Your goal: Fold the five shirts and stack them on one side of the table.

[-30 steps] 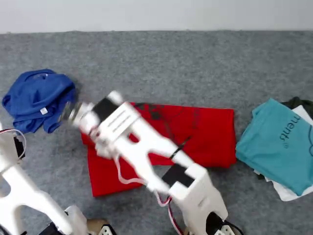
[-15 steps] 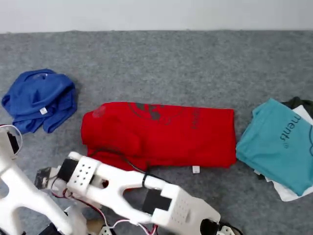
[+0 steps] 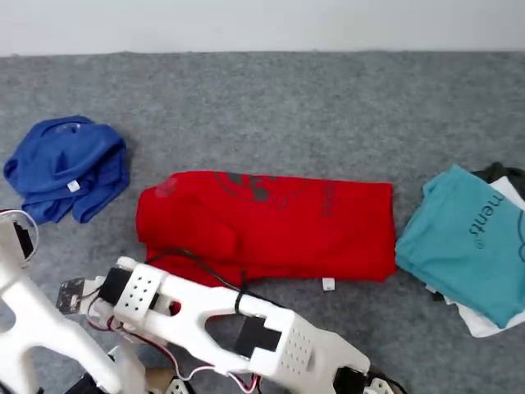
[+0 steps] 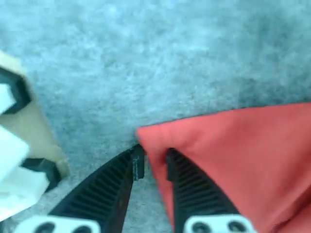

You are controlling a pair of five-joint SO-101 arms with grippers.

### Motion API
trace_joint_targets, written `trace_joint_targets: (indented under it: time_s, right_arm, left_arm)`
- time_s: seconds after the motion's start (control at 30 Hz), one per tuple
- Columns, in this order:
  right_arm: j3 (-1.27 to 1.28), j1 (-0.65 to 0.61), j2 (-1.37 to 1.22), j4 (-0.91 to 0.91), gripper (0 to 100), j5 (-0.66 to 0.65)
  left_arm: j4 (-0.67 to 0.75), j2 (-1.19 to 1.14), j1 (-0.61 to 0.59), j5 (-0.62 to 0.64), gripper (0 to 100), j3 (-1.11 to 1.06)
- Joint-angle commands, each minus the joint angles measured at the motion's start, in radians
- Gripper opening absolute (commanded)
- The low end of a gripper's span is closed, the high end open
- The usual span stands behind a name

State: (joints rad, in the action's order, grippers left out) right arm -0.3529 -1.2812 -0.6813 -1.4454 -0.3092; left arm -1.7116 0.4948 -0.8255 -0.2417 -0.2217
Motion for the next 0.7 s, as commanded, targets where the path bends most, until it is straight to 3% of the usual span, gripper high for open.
trace_joint_targets:
  time_s: [0.0,0.17,0.67]
  right_arm:
    - [0.005,-0.001,-0.005,-0.001,3.1,-0.041]
    - [0.003,0.030,0.025,-0.025,1.0,-0.091]
    - [0.002,0.302,0.252,0.059,1.1,-0.140]
  left_arm:
    - [-0.005,0.025,0.011,0.009,7,0.031]
    - [-0.005,0.025,0.011,0.008,7,0.031]
    - [0.002,0.023,0.011,0.006,7,-0.028]
